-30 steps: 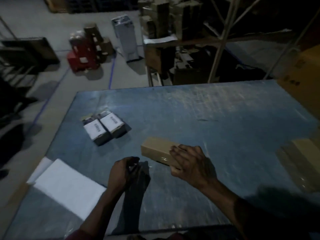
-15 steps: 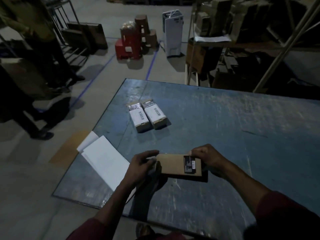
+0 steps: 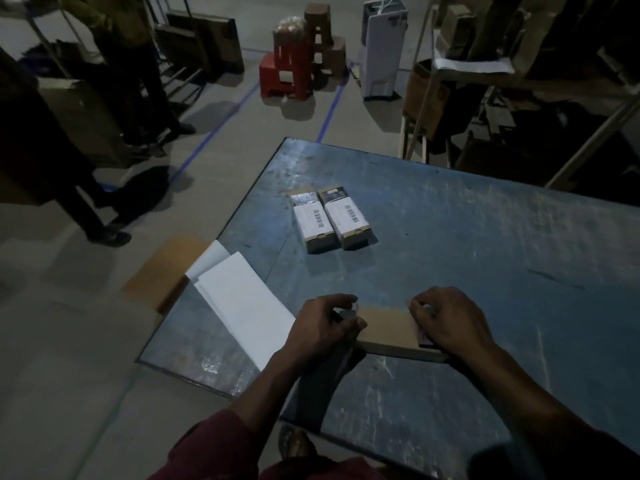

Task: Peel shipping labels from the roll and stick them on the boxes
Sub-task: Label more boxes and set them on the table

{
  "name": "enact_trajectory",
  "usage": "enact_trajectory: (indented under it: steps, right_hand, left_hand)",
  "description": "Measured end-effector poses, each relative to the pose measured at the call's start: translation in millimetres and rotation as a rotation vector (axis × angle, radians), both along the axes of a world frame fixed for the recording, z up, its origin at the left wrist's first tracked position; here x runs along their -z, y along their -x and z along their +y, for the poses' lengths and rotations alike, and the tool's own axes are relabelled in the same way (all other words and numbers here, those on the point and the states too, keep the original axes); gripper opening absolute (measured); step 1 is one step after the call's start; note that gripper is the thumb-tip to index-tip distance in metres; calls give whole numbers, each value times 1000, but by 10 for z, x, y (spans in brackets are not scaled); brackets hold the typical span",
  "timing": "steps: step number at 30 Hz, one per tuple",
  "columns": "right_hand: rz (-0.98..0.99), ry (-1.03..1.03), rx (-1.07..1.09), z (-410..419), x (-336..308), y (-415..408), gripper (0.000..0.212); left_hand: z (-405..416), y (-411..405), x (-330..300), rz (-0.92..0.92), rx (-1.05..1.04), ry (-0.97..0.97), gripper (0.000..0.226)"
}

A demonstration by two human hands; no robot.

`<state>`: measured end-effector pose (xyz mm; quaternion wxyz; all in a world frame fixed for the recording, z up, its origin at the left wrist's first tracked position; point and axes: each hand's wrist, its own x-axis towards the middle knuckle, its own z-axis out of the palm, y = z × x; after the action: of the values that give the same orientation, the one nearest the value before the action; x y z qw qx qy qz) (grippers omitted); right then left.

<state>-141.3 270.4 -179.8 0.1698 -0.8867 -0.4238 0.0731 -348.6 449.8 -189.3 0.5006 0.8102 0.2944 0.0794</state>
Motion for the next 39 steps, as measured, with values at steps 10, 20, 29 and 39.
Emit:
enact_trajectory:
  steps: [10, 20, 29, 39]
  right_hand:
    - [465, 40, -177, 1732, -198, 1118, 41]
    - [483, 314, 12, 2436, -168, 1732, 58]
    - [588, 267, 101, 2587, -138, 1865, 37]
    - [563, 125, 26, 2698, -238, 1764, 46]
  left_hand:
    - [1388, 1225, -156, 17, -713, -231, 21]
    - [1587, 1356, 87, 166, -688, -170, 35]
    - [1602, 1337, 32, 107, -771, -14, 47]
    - [1742, 1368, 108, -56, -765, 229, 56]
